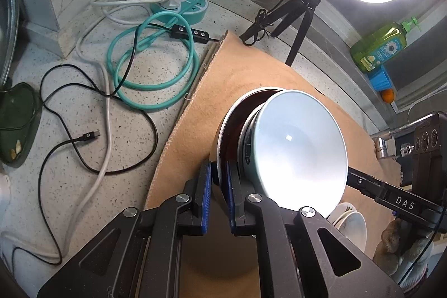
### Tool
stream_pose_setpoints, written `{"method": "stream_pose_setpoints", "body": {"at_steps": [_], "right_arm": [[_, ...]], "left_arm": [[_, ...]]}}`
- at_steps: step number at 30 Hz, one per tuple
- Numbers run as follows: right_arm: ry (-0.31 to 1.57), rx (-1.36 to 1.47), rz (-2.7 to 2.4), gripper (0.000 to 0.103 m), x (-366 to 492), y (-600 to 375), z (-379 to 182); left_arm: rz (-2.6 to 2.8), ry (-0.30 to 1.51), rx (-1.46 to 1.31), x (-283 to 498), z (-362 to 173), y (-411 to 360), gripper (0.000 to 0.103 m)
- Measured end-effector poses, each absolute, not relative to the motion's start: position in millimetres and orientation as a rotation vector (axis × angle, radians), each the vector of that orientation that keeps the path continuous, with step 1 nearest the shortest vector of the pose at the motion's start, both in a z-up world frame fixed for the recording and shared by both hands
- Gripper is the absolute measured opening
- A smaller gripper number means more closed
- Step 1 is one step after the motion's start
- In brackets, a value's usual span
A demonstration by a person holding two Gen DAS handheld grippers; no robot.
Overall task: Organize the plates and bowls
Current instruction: 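Lift the nested bowl stack and carry it over the floral plate stack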
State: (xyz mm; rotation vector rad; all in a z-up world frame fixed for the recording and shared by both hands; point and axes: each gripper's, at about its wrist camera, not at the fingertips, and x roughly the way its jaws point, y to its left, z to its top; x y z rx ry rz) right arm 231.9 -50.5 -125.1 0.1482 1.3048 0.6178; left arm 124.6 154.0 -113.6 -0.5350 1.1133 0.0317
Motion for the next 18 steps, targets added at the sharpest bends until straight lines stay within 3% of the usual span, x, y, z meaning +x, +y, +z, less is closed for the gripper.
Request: {"method": "stream_pose_setpoints", "body": {"at_steps": [18], "right_arm": [[1.229, 0.188, 0.616, 0.010, 186.1, -113.7, -83.0]], "left_arm": [[-0.077, 1.048, -0.473, 94.1, -68.5, 101.6, 0.009]]}}
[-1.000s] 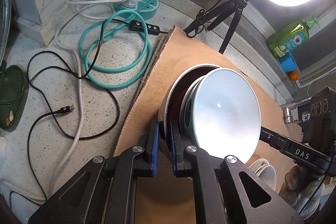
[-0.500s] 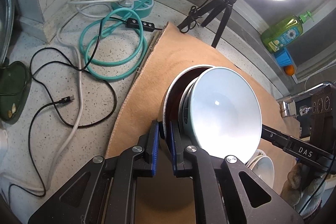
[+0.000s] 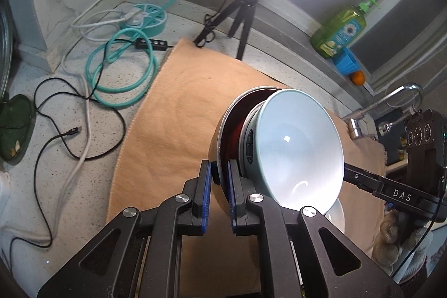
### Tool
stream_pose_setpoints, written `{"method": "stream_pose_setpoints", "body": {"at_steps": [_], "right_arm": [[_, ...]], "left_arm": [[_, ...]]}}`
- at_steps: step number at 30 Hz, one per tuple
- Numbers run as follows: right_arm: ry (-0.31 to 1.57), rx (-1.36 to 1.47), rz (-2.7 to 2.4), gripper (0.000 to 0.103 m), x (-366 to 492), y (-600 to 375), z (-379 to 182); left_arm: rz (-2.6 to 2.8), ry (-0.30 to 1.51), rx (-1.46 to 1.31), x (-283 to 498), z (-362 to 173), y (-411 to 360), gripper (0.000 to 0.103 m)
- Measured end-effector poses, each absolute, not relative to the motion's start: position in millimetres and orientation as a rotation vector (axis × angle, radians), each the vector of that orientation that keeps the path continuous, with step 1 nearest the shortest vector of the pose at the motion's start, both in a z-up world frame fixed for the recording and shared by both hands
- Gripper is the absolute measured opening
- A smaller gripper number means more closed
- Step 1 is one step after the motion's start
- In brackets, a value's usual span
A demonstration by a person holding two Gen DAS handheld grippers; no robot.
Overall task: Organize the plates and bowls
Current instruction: 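Lift the nested bowl stack and carry it over the floral plate stack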
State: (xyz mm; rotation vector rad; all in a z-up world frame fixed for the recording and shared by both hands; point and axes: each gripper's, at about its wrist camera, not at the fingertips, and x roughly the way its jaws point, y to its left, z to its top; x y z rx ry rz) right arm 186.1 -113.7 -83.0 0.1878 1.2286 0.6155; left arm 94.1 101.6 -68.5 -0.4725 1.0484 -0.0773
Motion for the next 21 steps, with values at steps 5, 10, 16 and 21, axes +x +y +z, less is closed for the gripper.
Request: {"method": "stream_pose_setpoints", "body": {"at_steps": [5, 10, 16, 21], "right_arm": [[1.210, 0.220, 0.591, 0.010, 169.7, -144.3, -74.1], [1.192, 0.223, 0.559, 0.010, 150.7, -173.8, -67.0], [1.196, 0.251, 0.511, 0.010, 130.5, -205.8, -69.7], [1.214, 0.267, 0.478, 0.010, 115.9, -226.6, -77.3]], "left_arm": [[-0.129, 1.031, -0.439, 85.0, -55.3, 78.2, 0.010], [-0.185, 1.027, -0.407, 77.2, -47.7, 52.4, 0.011], [-0.233, 1.051, -0.373, 70.2, -51.5, 25.6, 0.011], [-0.269, 1.087, -0.350, 63.7, -59.4, 4.4, 0.011]]}}
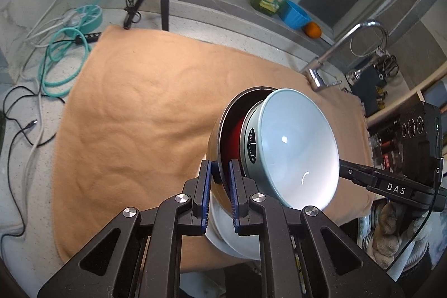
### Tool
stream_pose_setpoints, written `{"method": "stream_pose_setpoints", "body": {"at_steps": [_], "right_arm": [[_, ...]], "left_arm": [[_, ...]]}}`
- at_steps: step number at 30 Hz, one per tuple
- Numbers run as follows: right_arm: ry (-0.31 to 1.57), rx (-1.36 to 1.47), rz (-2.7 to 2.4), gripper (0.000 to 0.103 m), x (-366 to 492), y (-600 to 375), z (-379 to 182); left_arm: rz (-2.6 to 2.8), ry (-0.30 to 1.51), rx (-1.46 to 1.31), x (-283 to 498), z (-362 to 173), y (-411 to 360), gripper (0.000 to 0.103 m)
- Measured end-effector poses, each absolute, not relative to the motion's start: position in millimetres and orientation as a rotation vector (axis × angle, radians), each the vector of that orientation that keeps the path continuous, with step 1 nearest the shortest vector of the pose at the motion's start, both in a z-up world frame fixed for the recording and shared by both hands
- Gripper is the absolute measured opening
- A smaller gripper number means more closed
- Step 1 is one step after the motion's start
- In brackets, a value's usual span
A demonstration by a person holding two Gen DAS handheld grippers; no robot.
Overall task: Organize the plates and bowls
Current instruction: 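Lift the nested bowl stack and carry it over the floral plate stack, then lower the nested bowls onto the floral plate stack with the left gripper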
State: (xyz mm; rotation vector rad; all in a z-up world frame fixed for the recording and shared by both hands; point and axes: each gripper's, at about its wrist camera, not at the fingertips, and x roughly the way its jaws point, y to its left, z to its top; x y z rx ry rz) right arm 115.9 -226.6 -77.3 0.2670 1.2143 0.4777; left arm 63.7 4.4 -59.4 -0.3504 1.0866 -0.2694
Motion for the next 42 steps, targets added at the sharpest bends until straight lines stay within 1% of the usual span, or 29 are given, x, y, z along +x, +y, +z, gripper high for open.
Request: {"method": "stream_pose_setpoints", "body": {"at_steps": [16, 32, 42], "right_arm": [[1.263, 0.283, 0.410, 0.010, 91.4, -262.6, -103.5], [1.242, 0.281, 0.417, 0.011, 88.3, -266.4, -103.1], [1.191, 0.233, 0.395, 0.011, 78.7, -267.4, -92.0]], "left_arm": [[-0.321, 1.155, -0.315, 54.4, -79.4, -27.7, 0.011], [-0.330, 1.153, -0.312, 53.5, -81.7, -30.4, 0.012], [-0.309, 1.114, -0.293, 47.9, -74.1, -24.0, 0.015]]}}
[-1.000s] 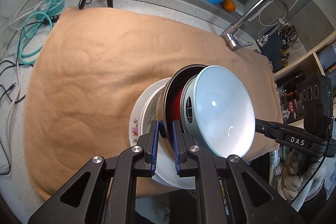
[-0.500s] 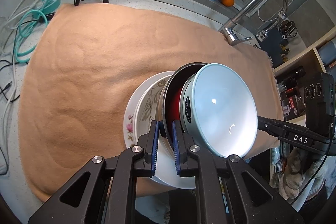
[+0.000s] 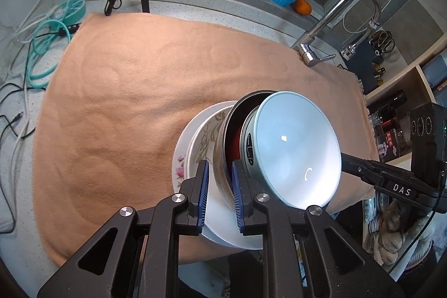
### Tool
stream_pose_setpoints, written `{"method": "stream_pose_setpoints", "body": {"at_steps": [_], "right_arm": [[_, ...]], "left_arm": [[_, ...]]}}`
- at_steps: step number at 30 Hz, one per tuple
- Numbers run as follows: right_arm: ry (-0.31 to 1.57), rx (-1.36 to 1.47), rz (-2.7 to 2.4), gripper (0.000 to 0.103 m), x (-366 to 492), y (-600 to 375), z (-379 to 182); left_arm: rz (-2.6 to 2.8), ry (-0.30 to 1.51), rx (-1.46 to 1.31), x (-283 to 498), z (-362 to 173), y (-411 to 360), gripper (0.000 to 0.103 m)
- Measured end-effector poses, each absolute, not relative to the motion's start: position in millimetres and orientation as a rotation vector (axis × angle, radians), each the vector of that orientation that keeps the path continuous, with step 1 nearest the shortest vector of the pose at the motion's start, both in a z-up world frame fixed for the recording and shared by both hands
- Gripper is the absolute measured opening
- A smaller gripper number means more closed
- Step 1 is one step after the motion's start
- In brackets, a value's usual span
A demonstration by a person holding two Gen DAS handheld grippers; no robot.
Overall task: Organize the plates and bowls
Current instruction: 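Lower the nested bowls onto the floral plate stack with the left gripper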
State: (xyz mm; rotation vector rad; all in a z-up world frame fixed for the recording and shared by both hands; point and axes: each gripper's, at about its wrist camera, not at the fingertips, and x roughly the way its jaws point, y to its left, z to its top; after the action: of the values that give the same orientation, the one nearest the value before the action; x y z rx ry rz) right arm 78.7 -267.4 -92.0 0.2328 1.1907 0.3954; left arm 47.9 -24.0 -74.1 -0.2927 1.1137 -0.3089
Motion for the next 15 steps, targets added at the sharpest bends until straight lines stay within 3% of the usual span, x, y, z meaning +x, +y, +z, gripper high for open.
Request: {"method": "stream_pose_setpoints", "body": {"at_steps": [10, 12, 14, 15], "right_arm": [[1.139, 0.200, 0.359, 0.014, 64.2, -276.2, -80.1], [1.119, 0.184, 0.348, 0.036, 60.2, -276.7, -75.7], [1.087, 0.169, 0.334, 0.048, 54.8, -277.3, -70.0], [1.072, 0.159, 0.328, 0.050, 51.6, -277.3, -66.9]], "left_arm": [[-0.273, 1.042, -0.231, 33.1, -58.0, -21.0, 0.018], [-0.271, 1.029, -0.224, 29.1, -55.7, -21.3, 0.021], [-0.268, 1.015, -0.217, 24.5, -53.2, -20.3, 0.022], [-0.265, 1.009, -0.211, 22.1, -52.1, -20.6, 0.026]]}}
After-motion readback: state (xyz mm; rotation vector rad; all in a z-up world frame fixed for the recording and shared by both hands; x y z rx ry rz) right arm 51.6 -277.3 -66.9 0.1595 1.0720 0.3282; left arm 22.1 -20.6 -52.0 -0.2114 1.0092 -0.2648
